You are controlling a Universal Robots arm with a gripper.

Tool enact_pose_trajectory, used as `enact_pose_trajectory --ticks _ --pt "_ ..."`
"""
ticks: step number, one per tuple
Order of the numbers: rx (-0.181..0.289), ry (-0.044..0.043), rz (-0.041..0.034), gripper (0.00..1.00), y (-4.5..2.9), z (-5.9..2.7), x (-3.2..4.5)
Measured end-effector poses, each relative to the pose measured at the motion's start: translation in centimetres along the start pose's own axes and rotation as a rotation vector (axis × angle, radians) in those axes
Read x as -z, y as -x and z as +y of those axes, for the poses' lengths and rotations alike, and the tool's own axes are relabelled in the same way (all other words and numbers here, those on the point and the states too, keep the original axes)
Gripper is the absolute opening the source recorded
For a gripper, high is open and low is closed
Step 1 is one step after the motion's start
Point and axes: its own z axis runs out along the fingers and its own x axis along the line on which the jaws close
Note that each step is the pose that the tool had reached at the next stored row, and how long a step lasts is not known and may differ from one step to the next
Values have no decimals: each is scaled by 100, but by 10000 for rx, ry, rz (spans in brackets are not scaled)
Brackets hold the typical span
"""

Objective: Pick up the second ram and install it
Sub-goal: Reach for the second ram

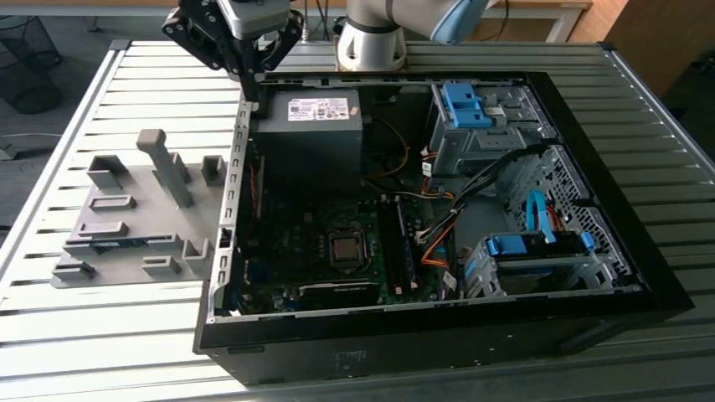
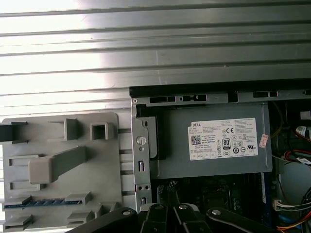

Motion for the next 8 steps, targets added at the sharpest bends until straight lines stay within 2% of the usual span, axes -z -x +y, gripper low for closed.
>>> enact_pose_trajectory --ticks 8 --pt "0 0 0 11 -15 -1 -4"
